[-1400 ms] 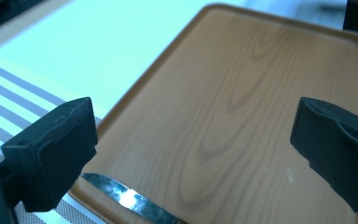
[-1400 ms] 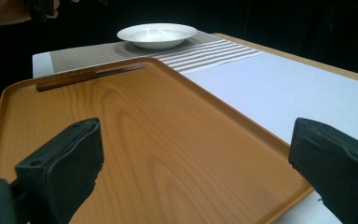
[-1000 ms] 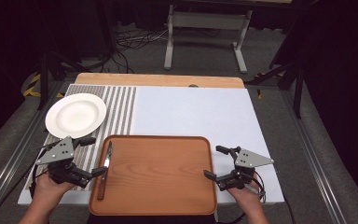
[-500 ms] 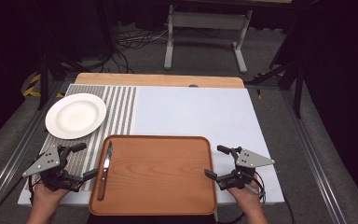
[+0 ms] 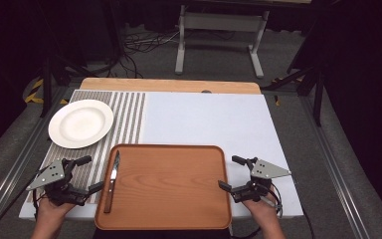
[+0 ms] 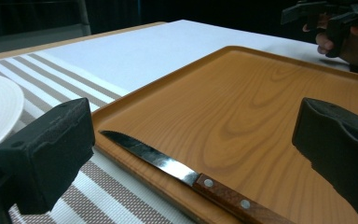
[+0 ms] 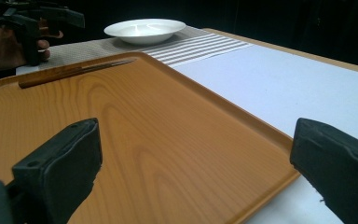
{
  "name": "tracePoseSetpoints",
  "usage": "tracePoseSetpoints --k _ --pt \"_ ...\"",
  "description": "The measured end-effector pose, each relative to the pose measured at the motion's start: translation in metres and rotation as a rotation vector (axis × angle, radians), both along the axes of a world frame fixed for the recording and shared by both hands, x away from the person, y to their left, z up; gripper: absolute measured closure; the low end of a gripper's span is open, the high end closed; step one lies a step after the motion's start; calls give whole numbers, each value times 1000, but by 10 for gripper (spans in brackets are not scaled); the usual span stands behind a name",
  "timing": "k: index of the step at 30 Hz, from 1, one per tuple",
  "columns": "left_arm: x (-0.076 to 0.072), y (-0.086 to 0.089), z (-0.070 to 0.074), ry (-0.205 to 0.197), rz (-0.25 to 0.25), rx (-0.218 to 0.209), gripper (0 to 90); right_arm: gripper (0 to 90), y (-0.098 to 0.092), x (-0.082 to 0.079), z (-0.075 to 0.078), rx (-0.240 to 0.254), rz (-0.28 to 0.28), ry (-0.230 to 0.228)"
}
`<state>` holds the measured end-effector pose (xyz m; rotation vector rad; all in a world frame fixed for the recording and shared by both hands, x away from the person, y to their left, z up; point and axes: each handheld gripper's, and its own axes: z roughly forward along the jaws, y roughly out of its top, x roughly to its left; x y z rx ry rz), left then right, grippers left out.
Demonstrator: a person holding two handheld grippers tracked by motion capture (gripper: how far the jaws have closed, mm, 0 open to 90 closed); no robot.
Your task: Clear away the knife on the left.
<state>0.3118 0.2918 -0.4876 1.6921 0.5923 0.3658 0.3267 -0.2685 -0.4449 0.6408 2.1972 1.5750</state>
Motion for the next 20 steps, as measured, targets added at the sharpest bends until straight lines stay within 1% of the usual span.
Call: tracePoseSetpoints --k 1,2,4,7,9,10,13,14,16,17,18,19,20 --pt "0 0 0 0 0 0 2 29 0 0 0 1 0 1" --pt "0 2 0 -8 12 2 2 29 0 0 0 1 -1 0" --pt "-1 3 0 -5 17 2 2 29 1 0 0 1 0 -2" --pt "-1 5 2 -18 26 30 2 28 1 0 0 3 2 -2" --pt "-2 4 2 -24 30 35 2 29 1 -1 0 2 1 -1" --pt "-2 4 3 -34 27 38 2 29 1 -1 0 1 0 -1" --pt "-3 2 3 -34 29 38 2 29 1 -1 0 0 1 -1" --pt "-2 2 4 -40 27 50 2 29 1 -1 0 -3 0 -1" --pt "-2 2 4 -37 28 52 2 29 1 -1 0 0 1 -1" --pt "-3 2 4 -24 26 42 2 28 1 -1 0 2 1 -2" --pt "-2 2 4 -32 24 49 2 29 0 -1 0 3 -2 -3" --pt "-3 2 4 -26 25 42 2 29 0 -1 0 3 -2 -3" --pt "-3 2 5 -25 30 46 2 29 0 -1 0 5 -2 -3"
